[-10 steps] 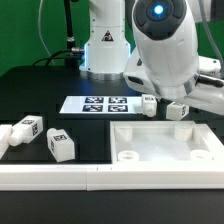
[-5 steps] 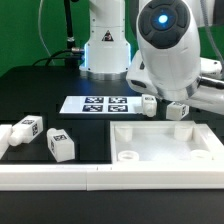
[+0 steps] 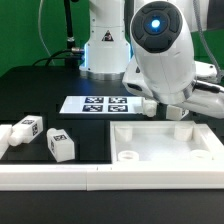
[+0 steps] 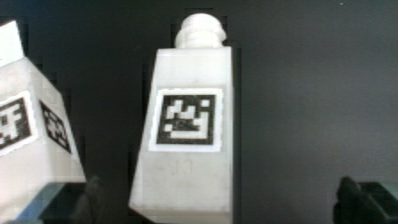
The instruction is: Assemble one leg
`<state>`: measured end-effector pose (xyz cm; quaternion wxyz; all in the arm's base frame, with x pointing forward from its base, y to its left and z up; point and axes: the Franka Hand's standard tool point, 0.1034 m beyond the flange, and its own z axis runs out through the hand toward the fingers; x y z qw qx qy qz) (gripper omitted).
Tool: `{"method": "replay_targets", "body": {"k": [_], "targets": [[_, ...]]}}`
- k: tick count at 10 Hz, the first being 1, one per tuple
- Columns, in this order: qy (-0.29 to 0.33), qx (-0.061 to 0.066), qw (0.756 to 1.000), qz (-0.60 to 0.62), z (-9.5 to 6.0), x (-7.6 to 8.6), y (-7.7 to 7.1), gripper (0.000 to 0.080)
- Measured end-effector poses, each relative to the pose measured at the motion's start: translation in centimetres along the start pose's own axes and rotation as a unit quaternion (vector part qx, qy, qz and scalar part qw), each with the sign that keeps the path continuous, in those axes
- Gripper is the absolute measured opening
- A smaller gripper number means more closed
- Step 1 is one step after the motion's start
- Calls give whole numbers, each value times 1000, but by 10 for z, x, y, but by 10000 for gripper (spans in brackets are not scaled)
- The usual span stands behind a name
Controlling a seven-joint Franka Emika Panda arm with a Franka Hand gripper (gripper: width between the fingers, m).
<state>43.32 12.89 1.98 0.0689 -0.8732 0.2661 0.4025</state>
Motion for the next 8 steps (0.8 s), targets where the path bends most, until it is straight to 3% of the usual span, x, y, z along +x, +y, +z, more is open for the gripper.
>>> {"method": "replay_targets", "body": {"k": [8], "targets": [[-12, -11, 1000, -2, 21, -3, -2, 649]]}}
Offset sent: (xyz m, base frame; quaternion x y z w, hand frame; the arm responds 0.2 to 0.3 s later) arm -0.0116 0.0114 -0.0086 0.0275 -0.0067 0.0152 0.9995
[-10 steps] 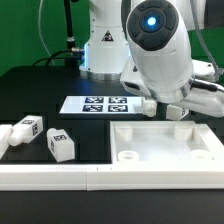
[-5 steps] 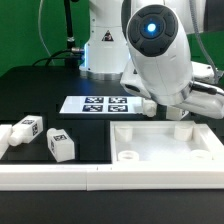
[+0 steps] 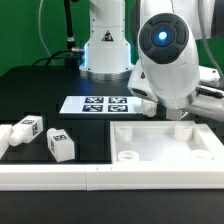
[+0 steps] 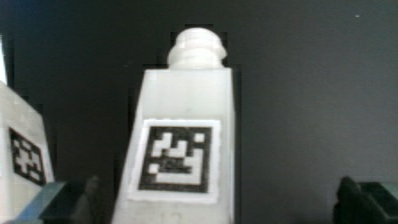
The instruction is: Assemble one leg
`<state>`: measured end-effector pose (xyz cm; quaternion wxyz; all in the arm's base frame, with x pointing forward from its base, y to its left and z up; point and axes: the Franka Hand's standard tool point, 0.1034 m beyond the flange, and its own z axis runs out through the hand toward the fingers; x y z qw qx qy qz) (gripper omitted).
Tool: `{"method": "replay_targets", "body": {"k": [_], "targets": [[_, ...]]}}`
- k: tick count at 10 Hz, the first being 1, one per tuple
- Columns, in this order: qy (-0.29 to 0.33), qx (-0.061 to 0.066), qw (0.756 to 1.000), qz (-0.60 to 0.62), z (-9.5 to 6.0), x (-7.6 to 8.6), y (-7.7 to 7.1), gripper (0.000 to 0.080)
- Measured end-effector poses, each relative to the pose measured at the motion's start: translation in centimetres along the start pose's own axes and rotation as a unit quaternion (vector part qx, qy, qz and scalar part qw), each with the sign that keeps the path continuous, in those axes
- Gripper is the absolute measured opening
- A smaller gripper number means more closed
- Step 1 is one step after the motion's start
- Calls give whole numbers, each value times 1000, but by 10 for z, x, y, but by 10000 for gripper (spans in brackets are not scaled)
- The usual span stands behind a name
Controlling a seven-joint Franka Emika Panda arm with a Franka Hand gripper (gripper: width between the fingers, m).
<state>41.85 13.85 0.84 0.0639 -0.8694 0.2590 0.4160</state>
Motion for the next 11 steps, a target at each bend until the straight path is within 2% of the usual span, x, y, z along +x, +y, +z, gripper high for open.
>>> {"method": "replay_targets", "body": {"k": [1, 3, 4, 5, 7, 8, 9, 11], "targets": [[0, 0, 1000, 0, 0, 0, 0, 649], [0, 1, 1000, 0, 0, 1, 0, 388], [0, 1, 1000, 0, 0, 0, 0, 388], [0, 1, 1000, 0, 0, 1, 0, 285], [0, 0, 1000, 0, -2, 0, 0, 285], [-6, -2, 1000, -6, -18, -3, -1, 285], [-6, 5, 1000, -14, -48, -4, -1, 285], [30, 41, 999, -17, -117, 3, 8, 285]]}}
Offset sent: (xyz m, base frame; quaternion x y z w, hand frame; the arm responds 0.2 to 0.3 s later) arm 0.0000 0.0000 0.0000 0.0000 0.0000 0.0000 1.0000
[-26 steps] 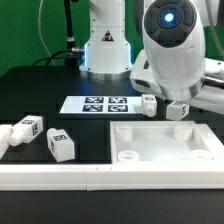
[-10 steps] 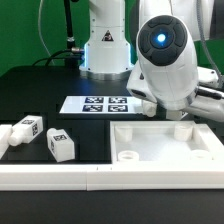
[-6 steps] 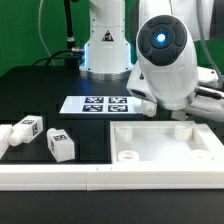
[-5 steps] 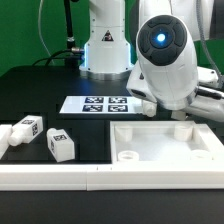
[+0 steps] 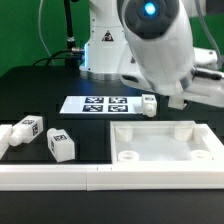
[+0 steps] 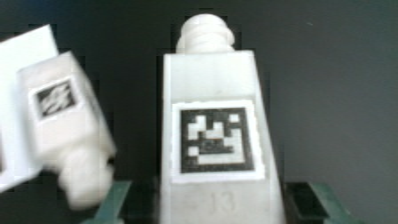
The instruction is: Assemble one leg
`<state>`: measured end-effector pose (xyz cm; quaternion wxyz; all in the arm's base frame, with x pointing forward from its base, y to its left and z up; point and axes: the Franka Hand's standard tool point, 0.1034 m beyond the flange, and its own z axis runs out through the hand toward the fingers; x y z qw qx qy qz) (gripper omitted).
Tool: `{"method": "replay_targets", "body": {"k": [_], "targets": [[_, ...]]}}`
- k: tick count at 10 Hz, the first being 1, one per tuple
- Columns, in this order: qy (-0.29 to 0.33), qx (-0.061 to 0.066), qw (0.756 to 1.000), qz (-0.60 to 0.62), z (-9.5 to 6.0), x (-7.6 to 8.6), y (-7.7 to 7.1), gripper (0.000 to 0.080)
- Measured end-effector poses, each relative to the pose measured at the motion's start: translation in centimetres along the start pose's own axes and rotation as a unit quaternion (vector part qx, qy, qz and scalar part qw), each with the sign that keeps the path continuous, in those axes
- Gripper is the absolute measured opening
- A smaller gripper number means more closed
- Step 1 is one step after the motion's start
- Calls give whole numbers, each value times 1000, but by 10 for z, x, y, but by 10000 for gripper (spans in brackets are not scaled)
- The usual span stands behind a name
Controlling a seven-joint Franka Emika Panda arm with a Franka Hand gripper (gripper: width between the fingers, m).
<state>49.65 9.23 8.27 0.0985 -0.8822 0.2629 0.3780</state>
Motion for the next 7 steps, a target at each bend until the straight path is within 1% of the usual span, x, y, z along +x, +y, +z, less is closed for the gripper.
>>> {"method": "replay_targets", "body": {"k": [1, 2, 3, 4, 5, 6, 7], "targets": [[18, 8, 1000, -1, -18, 2, 1, 285], [39, 8, 999, -7, -26, 6, 0, 285], [50, -1, 999, -12, -24, 8, -2, 285], [65, 2, 998, -13, -26, 12, -5, 285], [110, 13, 994, -18, -31, 15, -11, 285], [134, 15, 991, -22, -30, 14, -14, 285], [166, 16, 985, -35, -40, 18, -21, 285]]}}
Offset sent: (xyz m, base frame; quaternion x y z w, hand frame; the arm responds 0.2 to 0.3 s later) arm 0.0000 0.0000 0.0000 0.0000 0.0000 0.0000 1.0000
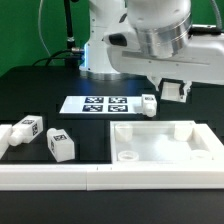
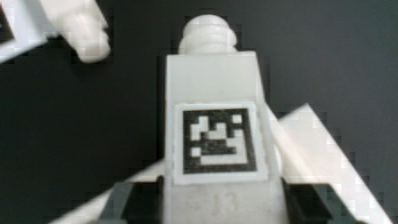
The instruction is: Assemble one leg
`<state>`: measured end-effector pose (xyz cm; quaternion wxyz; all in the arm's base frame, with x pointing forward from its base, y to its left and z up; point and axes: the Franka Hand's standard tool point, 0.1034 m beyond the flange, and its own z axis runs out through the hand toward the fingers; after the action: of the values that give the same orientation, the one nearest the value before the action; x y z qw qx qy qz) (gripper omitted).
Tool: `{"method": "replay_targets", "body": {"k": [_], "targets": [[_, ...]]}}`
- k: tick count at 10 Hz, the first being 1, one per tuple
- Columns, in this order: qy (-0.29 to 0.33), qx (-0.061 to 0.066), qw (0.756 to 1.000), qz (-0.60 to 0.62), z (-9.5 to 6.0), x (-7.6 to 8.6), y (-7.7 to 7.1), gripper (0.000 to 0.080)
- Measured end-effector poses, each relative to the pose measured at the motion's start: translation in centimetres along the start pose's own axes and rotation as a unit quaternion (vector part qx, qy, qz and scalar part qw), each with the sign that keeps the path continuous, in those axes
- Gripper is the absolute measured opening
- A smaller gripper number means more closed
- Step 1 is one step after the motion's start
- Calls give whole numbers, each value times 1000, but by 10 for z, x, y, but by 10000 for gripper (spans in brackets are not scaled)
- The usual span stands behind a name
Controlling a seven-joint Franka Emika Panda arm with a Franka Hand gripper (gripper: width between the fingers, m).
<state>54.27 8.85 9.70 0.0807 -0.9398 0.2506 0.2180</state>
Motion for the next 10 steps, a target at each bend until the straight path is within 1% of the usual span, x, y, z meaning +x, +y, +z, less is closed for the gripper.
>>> {"method": "replay_targets", "body": {"k": [1, 2, 3, 4, 5, 6, 7, 8, 9, 10], "targets": [[32, 16, 999, -14, -27, 5, -3, 285], [73, 26, 997, -30, -51, 13, -3, 285], [136, 27, 990, -37, -61, 18, -11, 285], [180, 27, 983, -37, -49, 9, -17, 287], [182, 26, 982, -40, -43, 4, -15, 287], [222, 40, 973, -38, -48, 10, -22, 287], [257, 46, 964, -48, -45, 7, -29, 287], [288, 28, 954, -80, -40, 2, -37, 287], [321, 29, 941, -106, -49, 5, -47, 287], [347, 35, 929, -120, -60, 8, -54, 287]]}}
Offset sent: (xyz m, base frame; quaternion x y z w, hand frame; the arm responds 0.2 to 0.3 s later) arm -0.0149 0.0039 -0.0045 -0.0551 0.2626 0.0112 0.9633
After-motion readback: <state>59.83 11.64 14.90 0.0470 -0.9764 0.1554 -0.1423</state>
